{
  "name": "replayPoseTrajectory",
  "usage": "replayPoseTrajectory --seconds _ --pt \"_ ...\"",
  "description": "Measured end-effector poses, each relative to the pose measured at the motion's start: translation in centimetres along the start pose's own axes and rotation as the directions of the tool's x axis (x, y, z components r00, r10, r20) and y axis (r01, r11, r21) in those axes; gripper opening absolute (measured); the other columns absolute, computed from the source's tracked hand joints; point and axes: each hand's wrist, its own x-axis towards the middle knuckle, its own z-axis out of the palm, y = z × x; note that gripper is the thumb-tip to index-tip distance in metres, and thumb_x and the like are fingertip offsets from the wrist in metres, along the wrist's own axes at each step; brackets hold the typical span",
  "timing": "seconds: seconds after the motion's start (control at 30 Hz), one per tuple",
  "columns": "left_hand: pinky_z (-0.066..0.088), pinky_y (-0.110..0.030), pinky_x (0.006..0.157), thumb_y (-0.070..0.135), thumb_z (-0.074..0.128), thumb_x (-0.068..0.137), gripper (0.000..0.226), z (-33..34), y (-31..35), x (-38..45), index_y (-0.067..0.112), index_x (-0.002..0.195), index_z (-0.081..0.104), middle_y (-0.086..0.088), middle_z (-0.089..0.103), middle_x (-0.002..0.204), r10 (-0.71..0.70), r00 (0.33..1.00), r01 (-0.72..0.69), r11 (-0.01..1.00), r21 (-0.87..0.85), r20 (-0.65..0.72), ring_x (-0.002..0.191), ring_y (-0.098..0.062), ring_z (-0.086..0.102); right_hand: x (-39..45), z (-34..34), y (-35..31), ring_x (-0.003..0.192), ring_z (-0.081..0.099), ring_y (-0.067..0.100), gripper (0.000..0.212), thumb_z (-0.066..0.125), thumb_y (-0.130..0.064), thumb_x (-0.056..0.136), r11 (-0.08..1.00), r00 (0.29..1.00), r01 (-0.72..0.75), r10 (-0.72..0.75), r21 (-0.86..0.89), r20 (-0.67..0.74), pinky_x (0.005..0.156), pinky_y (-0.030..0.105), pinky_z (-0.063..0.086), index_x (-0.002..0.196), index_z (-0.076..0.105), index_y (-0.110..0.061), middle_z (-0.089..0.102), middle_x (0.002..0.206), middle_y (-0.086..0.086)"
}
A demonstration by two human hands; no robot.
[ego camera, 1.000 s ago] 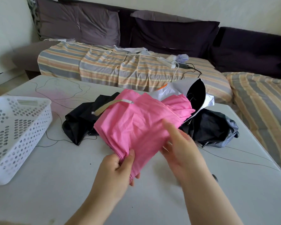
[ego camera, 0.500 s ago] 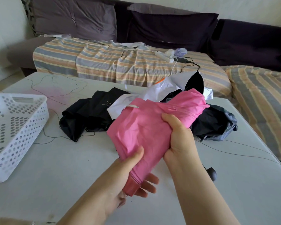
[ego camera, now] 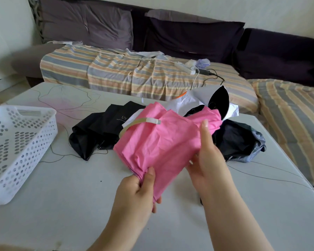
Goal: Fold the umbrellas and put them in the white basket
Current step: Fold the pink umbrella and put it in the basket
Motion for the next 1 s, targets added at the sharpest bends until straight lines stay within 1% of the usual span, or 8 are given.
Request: replayPoseTrajectory --seconds 0.17,0.33,0.47,0.6,0.7,0.8,0.9,1.0 --pt "0.045 -0.033 0.051 0.053 0.041 0.092 0.067 0.4 -0.3 -0.6 -0.004 0.063 0.061 0.001 0.061 0.045 0.092 0.995 -0.084 0.981 0.173 -0.035 0.039 -0.012 0.054 -0.5 1.6 1.2 0.066 0.072 0.017 0.026 0.081 -0.015 0.074 1.000 0.997 -0.003 0.004 0.001 -0.076 0.062 0.032 0.060 0.094 0.070 -0.003 0.075 0.076 0.004" --pt "0.042 -0.023 0.050 0.023 0.045 0.098 0.034 0.4 -0.3 0.3 0.000 0.085 0.067 -0.006 0.071 0.063 -0.149 0.953 0.184 0.976 -0.115 0.264 0.045 -0.013 0.060 0.1 1.3 0.9 0.060 0.069 0.020 0.018 0.075 -0.003 0.076 0.994 0.987 0.064 -0.050 0.089 -0.155 0.054 0.028 0.057 0.094 0.070 0.000 0.073 0.072 0.008" --pt "0.055 -0.035 0.064 0.054 0.069 0.062 0.056 0.0 -0.2 0.9 0.007 0.093 0.071 -0.009 0.075 0.083 -0.149 0.907 0.229 0.959 -0.164 0.393 0.071 -0.025 0.072 -0.2 1.2 1.0 0.054 0.066 0.014 0.007 0.068 0.001 0.080 0.992 0.985 0.098 -0.086 0.075 -0.147 0.048 0.020 0.051 0.085 0.070 -0.002 0.069 0.062 0.002" --pt "0.047 -0.027 0.046 0.059 0.054 0.079 0.059 0.4 0.1 1.1 0.001 0.075 0.070 -0.018 0.070 0.066 -0.274 0.913 0.344 0.915 -0.208 0.302 0.045 -0.025 0.062 -0.7 1.7 1.1 0.061 0.068 0.018 0.013 0.062 0.008 0.081 0.977 0.995 0.104 -0.103 0.185 -0.014 0.056 0.028 0.057 0.087 0.068 -0.001 0.070 0.071 0.009" --pt "0.040 -0.027 0.042 0.056 0.045 0.079 0.063 -0.3 0.2 1.6 0.000 0.070 0.072 -0.021 0.063 0.055 -0.346 0.799 0.490 0.848 -0.201 0.491 0.036 -0.025 0.054 -0.7 1.6 0.9 0.079 0.068 0.032 0.026 0.066 0.002 0.075 0.956 0.992 0.011 -0.046 0.293 0.113 0.079 0.050 0.057 0.101 0.067 0.003 0.070 0.091 0.021" --pt "0.042 -0.024 0.036 0.051 0.042 0.081 0.059 -0.9 0.9 0.7 0.001 0.079 0.074 -0.018 0.059 0.054 -0.273 0.665 0.580 0.775 -0.251 0.695 0.036 -0.024 0.054 -0.6 0.9 1.1 0.085 0.065 0.036 0.061 0.071 -0.015 0.064 0.954 0.975 -0.084 0.019 0.289 0.220 0.075 0.051 0.056 0.120 0.059 0.005 0.065 0.102 0.026" --pt "0.034 -0.019 0.034 0.048 0.041 0.086 0.056 -0.5 1.1 -0.2 -0.001 0.083 0.068 -0.012 0.051 0.048 -0.232 0.746 0.501 0.813 -0.297 0.624 0.031 -0.018 0.043 -0.6 0.9 1.1 0.089 0.066 0.036 0.059 0.075 -0.014 0.065 0.955 0.971 -0.083 0.013 0.285 0.239 0.082 0.052 0.055 0.118 0.060 0.006 0.066 0.104 0.023" --pt "0.034 -0.019 0.036 0.042 0.035 0.098 0.059 -0.1 0.7 0.0 -0.006 0.078 0.061 -0.009 0.050 0.043 -0.244 0.882 0.342 0.920 -0.192 0.402 0.031 -0.019 0.043 -0.5 1.3 0.8 0.077 0.071 0.025 0.020 0.073 -0.007 0.075 0.982 0.993 0.004 -0.026 0.191 0.115 0.076 0.042 0.059 0.095 0.069 -0.003 0.073 0.087 0.014"
